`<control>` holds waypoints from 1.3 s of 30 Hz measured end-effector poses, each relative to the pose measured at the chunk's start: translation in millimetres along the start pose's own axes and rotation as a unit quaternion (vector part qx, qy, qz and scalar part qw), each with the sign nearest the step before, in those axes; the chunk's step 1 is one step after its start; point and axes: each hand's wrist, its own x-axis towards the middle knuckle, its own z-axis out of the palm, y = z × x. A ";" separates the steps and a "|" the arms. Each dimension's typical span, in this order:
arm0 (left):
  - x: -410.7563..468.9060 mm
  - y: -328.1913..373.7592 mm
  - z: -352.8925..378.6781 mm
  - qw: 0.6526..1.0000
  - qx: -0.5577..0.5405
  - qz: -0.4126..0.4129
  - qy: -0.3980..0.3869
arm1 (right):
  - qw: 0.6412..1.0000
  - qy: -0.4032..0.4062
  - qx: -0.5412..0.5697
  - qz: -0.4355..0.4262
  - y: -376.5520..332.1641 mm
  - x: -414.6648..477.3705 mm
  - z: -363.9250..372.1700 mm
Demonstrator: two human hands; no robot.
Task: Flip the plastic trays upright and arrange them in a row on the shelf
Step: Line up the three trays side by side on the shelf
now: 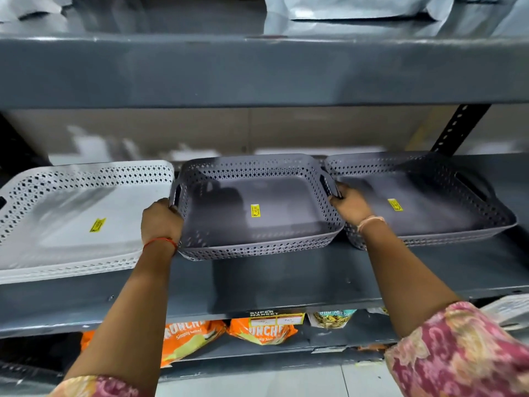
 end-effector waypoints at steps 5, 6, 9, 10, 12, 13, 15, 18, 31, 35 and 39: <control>5.2 -1.7 2.4 1.000 -0.027 0.011 -0.002 | 1.000 0.007 0.014 0.002 1.1 4.8 4.3; 6.4 -1.4 3.2 1.000 -0.028 0.013 0.000 | 1.000 0.008 0.017 -0.001 1.0 6.1 5.2; 10.0 -0.6 6.5 0.999 -0.029 0.019 0.000 | 1.000 0.012 0.021 0.003 -0.3 14.5 8.0; 11.3 0.0 7.3 0.999 -0.030 0.022 -0.003 | 1.000 0.010 0.016 0.007 -1.1 17.4 9.0; 15.8 0.8 8.4 0.999 -0.029 0.029 -0.007 | 1.000 0.005 -0.004 0.016 -3.2 25.2 10.8; 18.1 1.4 8.9 0.999 -0.031 0.034 -0.007 | 1.000 0.003 -0.011 0.019 -4.0 28.6 11.1; 23.1 2.6 10.2 0.998 -0.040 0.037 -0.005 | 1.000 0.003 -0.018 0.019 -6.1 33.0 10.9; 29.6 4.6 12.3 0.998 -0.053 0.032 -0.005 | 1.000 0.004 -0.010 0.021 -8.1 38.1 12.9; 36.1 4.6 14.3 0.997 -0.072 0.025 -0.013 | 0.999 0.014 -0.040 0.026 -9.0 41.4 14.5; 26.0 1.6 9.6 0.997 -0.078 0.023 -0.016 | 0.999 0.019 -0.035 0.017 -7.2 27.7 12.8; 4.9 -1.7 0.7 0.996 -0.082 0.024 -0.017 | 0.999 0.028 -0.019 0.005 -0.6 4.9 11.0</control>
